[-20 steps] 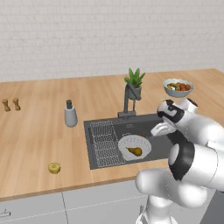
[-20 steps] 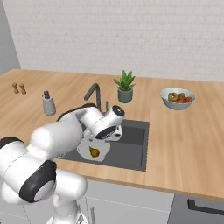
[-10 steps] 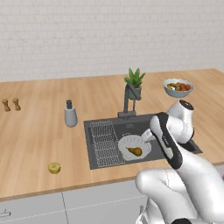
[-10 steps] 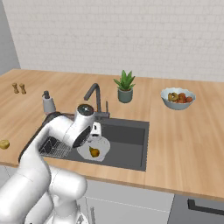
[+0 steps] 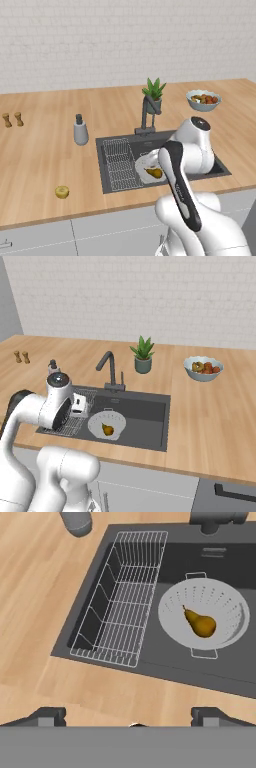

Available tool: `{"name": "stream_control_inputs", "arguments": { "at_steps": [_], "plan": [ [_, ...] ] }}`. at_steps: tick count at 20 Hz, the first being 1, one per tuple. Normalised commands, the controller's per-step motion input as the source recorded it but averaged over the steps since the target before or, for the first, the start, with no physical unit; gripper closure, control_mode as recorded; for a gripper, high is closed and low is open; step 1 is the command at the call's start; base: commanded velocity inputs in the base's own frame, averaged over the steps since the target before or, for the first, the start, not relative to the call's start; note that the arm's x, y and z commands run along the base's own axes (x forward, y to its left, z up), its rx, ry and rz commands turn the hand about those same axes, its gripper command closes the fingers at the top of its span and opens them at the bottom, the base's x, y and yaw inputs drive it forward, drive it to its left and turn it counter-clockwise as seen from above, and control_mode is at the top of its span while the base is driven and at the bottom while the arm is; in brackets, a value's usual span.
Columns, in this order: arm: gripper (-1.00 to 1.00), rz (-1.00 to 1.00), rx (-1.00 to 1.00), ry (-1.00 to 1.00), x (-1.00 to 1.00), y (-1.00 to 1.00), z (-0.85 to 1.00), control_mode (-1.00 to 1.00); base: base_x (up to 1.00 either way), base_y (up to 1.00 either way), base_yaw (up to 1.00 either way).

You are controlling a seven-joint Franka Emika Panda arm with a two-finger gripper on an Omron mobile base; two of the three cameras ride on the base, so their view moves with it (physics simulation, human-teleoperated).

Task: Put the colander in the sink, put the pear, kiwi in the colander, and turn on the sink faucet and pour water over the colander.

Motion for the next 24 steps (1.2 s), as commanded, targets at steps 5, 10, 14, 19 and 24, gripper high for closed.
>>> {"name": "stream_control_inputs", "arguments": {
  "at_steps": [5, 10, 14, 19, 24],
  "plan": [
    [-1.00, -0.01, 0.00, 0.09, -0.32, 0.83, 0.52, -1.00, 0.00, 0.00, 0.00],
    [-1.00, 0.00, -0.01, 0.14, -0.34, 0.94, 0.34, -1.00, 0.00, 0.00, 0.00],
    [-1.00, 0.00, -0.07, 0.11, -0.29, 1.00, 0.01, -1.00, 0.00, 0.00, 0.00],
    [-1.00, 0.05, -0.05, 0.00, -0.13, 1.00, -0.24, -1.00, 0.00, 0.00, 0.00],
    [-1.00, 0.23, -0.05, 0.00, 0.05, 0.91, -0.19, -1.00, 0.00, 0.00, 0.00]
  ]
}}
